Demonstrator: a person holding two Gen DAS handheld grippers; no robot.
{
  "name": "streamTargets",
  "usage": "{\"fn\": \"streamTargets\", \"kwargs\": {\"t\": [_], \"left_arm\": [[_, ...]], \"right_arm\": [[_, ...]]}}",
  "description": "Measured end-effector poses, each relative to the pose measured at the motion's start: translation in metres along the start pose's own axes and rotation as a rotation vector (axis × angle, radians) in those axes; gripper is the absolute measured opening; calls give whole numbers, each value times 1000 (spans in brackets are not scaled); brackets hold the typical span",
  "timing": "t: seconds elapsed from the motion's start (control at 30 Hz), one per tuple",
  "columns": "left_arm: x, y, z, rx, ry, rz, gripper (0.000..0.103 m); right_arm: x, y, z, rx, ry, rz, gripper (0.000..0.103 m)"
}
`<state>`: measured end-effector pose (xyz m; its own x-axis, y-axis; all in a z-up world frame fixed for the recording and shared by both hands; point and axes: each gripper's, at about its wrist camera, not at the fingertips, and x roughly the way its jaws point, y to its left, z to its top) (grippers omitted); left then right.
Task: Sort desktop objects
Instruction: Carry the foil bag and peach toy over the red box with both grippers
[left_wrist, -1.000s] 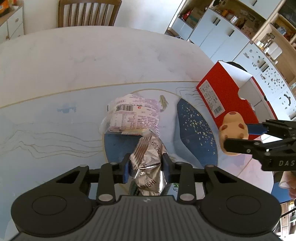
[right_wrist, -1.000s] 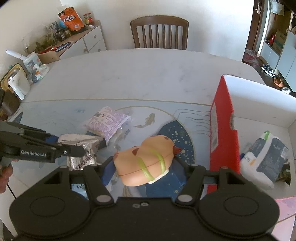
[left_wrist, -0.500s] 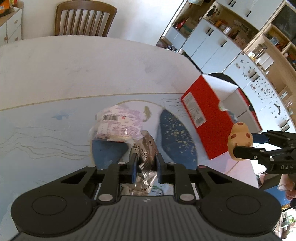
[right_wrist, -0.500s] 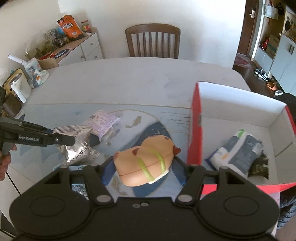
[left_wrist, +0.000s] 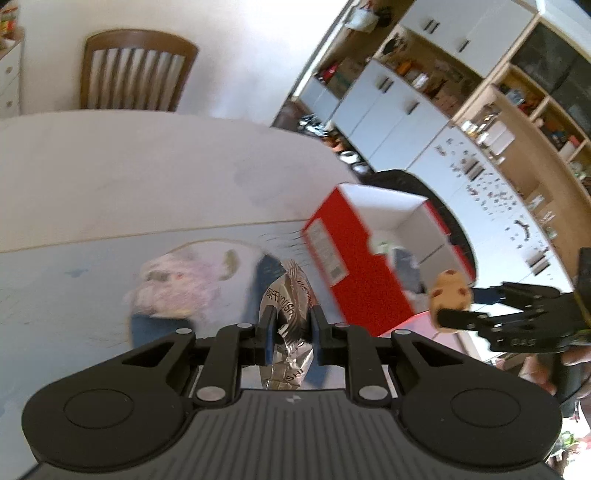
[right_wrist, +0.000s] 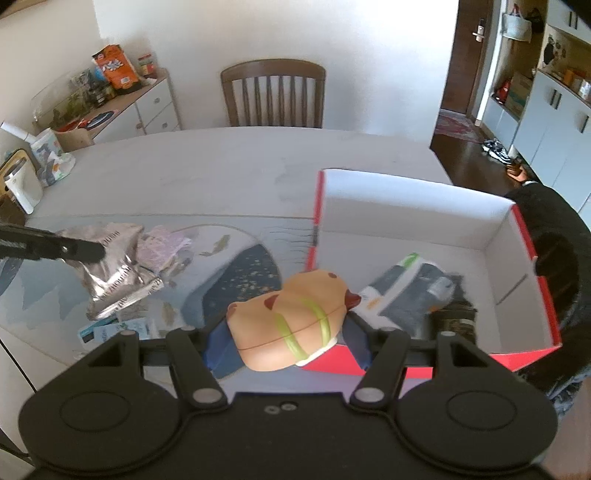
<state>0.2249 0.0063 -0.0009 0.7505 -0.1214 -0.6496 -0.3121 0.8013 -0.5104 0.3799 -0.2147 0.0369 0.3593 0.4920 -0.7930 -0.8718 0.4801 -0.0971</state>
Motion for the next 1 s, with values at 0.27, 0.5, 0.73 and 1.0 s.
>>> {"fn": "streamTargets", "kwargs": {"t": [0.27, 0.5, 0.73, 1.0], "left_arm": [[17, -54, 19, 48, -15, -89, 18], [47, -101, 34, 101, -14, -133, 18], [75, -133, 46, 134, -3, -147, 18], [106, -160, 65, 202, 2, -102, 18]], "right_arm": [[-10, -33, -3, 8, -4, -31, 64], [-13, -64, -7, 3, 4, -64, 64], [-12, -92, -6, 12, 5, -84, 64], [-9, -119, -1, 18, 3, -108, 64]]}}
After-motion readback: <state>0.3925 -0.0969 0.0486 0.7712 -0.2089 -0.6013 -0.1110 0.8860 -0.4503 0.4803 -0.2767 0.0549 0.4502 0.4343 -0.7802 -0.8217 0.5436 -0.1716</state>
